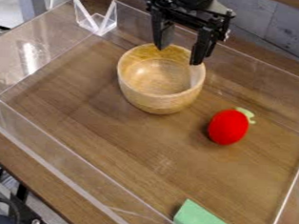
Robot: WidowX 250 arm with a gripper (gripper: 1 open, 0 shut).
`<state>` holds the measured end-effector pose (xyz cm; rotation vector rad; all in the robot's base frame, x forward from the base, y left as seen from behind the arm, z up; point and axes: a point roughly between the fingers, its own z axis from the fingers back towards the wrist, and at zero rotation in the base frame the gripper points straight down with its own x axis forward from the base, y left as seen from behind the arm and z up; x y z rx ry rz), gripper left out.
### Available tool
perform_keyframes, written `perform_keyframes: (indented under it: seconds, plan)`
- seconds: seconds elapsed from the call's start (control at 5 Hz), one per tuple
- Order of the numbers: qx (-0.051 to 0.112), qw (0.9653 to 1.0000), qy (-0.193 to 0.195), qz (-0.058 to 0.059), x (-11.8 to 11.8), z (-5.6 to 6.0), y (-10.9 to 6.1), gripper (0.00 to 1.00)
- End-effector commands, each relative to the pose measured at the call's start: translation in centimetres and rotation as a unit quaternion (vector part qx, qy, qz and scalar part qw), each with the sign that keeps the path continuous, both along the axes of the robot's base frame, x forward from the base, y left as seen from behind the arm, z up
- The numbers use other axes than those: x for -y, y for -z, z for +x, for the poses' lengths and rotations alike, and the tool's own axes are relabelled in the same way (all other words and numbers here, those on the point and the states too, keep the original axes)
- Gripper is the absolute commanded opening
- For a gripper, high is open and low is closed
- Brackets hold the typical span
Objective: Move the red fruit to the left
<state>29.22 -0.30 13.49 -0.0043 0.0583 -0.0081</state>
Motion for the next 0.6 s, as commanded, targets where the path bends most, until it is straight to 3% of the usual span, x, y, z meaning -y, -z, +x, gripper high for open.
perform_keyframes:
  seconds: [0.0,0.2,0.4]
  plan:
    - [-0.015,0.9998,0.014,-0.004,0.9,-0.3,1.2,1.0]
    - [-0.026,0.9985,0.048,-0.008,2.9,-0.6,2.1,1.0]
    - [-0.027,0.9941,0.104,-0.006,6.8,-0.3,2.9,1.0]
